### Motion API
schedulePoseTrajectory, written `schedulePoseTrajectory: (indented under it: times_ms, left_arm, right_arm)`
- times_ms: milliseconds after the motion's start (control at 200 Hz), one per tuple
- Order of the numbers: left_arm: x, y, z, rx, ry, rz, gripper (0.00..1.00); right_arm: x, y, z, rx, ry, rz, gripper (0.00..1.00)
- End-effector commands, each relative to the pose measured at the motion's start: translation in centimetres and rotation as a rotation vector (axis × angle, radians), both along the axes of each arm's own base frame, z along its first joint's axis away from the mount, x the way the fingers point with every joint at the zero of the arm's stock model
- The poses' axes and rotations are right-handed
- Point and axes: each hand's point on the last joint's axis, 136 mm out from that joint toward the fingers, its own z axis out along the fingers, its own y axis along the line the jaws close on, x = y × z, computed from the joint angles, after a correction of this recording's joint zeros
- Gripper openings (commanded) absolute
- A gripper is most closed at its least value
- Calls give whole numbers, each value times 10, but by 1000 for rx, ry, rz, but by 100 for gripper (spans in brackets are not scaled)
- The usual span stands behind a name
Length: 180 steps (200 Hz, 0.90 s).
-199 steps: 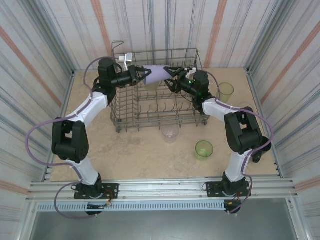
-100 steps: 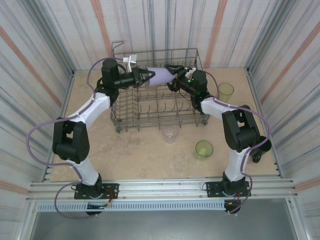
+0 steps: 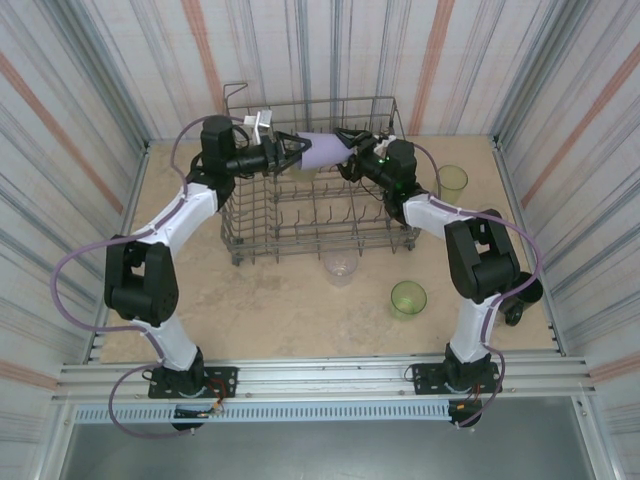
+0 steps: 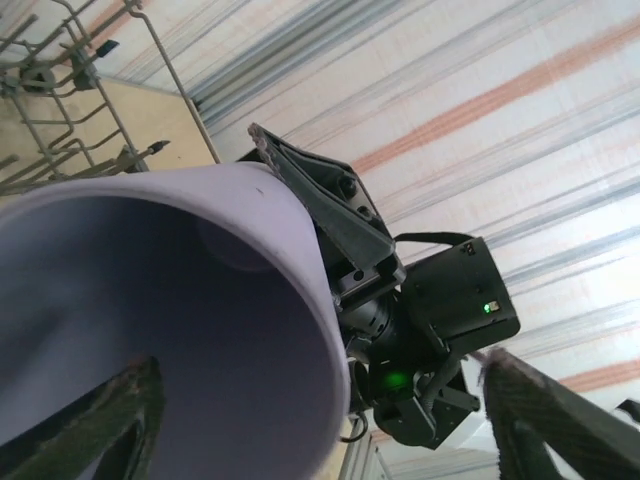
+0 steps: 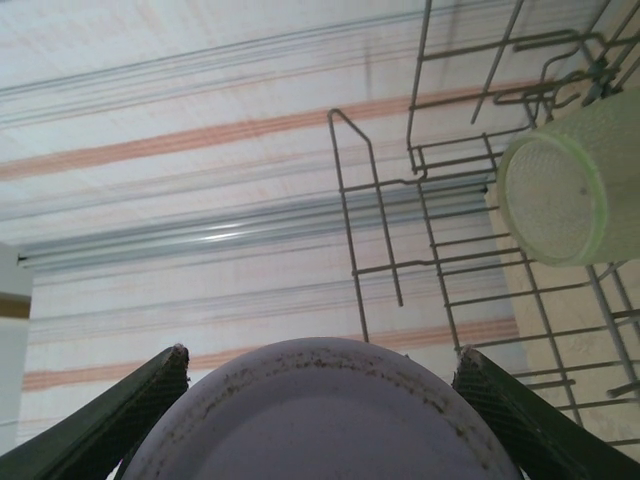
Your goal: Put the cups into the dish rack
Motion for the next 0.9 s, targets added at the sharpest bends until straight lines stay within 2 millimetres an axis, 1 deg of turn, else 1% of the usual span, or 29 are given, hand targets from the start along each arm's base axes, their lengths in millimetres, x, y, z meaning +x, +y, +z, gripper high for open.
schedulePoseTrajectory:
  times_ms: [0,80,185,296,436,556,656,771,897]
  left_arm:
    - [-11,14,40,31,-105,-1,93]
    - [-14,24,51,47,-134,20,98]
    - [-15,43,61,63,-151,72,99]
    - [-10,75,63,101,-156,193,99]
    - [-7,120,57,155,-132,338,99]
    - [-4,160,43,197,-52,441,99]
    - [-8,186,27,234,13,491,99]
    - [-17,209,6,302,64,539,99]
    - [-25,225,-15,412,77,586,99]
  right_arm:
    - [2,-13,23,-51,-64,-26,43]
    - [3,-19,24,-94,-73,-43,43]
    - [4,-26,26,-164,-93,-66,43]
    - [7,-36,28,-234,-106,-116,43]
    - [9,-44,39,-372,-157,-153,43]
    - [10,-55,42,-511,-185,-200,43]
    - [10,-65,41,-615,-205,-239,43]
    - [9,-71,48,-755,-242,-271,43]
    - [10,-73,57,-936,-297,-304,43]
